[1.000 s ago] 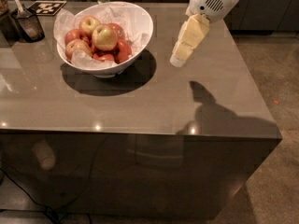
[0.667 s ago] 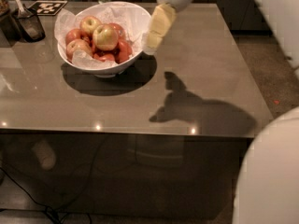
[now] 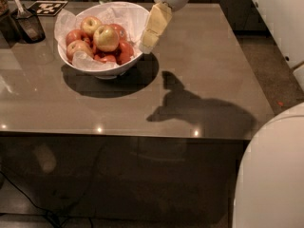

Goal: Pick apple from white bowl

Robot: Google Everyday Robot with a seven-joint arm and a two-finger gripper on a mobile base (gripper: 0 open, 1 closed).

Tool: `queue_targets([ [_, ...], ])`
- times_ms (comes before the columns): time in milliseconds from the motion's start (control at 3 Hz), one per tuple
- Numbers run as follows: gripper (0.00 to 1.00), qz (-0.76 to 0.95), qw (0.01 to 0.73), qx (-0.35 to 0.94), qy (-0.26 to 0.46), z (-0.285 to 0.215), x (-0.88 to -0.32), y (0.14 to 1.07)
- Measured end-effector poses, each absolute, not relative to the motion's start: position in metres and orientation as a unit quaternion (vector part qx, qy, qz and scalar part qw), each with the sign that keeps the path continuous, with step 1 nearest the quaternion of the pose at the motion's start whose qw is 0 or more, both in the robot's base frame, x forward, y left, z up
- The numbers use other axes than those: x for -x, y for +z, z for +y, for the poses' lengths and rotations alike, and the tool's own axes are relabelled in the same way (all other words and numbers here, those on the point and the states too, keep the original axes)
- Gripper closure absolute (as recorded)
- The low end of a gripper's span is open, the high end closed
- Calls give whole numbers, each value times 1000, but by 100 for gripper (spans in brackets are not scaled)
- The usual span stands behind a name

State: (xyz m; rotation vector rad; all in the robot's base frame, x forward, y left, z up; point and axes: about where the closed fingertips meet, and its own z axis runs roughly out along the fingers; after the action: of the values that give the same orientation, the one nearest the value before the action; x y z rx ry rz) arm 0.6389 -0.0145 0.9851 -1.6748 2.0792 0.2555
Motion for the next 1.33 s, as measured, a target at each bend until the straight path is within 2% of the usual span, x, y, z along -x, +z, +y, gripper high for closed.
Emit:
queue_targets([
  [333,0,730,236,635,85,57,-675,987],
  [1333,0,733,236,626,120,94,-707,964],
])
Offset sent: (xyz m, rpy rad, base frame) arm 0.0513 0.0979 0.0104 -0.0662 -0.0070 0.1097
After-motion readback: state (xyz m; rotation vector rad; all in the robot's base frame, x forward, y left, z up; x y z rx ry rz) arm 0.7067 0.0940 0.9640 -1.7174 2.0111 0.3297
